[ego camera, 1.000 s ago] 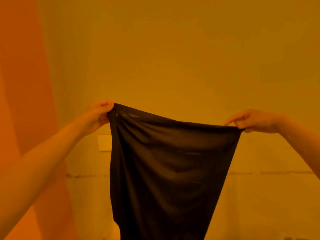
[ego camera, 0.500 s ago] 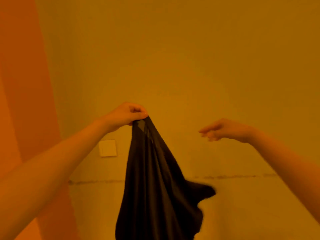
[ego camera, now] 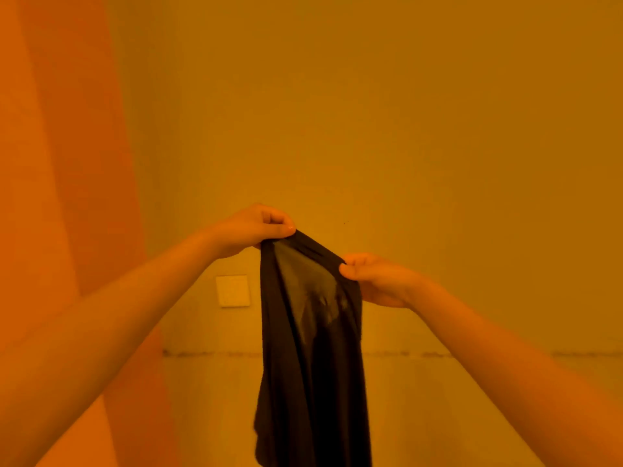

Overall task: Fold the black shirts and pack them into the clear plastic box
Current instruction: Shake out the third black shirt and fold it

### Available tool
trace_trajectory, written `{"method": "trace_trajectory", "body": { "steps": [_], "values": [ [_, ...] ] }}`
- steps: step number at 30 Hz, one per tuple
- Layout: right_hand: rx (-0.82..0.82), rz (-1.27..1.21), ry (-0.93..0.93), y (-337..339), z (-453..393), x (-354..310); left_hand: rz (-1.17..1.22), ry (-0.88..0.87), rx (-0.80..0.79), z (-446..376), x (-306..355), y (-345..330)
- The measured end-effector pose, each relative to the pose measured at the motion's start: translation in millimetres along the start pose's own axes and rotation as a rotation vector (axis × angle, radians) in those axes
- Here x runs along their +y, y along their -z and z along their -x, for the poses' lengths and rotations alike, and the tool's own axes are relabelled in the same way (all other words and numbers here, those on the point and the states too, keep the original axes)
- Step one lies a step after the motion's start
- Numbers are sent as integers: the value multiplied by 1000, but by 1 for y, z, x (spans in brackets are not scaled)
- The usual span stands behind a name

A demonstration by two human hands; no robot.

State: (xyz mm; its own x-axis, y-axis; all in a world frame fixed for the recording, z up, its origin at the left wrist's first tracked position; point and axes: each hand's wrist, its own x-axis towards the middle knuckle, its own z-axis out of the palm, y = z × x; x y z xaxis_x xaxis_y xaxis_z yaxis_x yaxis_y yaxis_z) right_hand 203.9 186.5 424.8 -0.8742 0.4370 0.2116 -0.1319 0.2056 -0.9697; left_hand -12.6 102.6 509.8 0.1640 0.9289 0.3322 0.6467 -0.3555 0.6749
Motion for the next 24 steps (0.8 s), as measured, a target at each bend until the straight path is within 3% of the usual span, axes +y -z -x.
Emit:
{"method": "trace_trajectory", "body": {
  "steps": [5, 9, 16, 21, 24],
  "values": [
    [-25, 109, -140, 30, 27, 4, -25, 93, 25, 21, -30, 32],
    [66, 333, -312, 68, 54, 7, 6, 184, -38, 35, -60, 53],
    [247, 675, -438, 114, 84, -4, 233, 247, 92, 36, -87, 53],
    [318, 840, -426, 121, 94, -27, -378, 230, -1, 27, -89, 50],
    [345, 930, -438, 121, 96, -42, -522, 223, -40, 21, -87, 41]
  ]
}}
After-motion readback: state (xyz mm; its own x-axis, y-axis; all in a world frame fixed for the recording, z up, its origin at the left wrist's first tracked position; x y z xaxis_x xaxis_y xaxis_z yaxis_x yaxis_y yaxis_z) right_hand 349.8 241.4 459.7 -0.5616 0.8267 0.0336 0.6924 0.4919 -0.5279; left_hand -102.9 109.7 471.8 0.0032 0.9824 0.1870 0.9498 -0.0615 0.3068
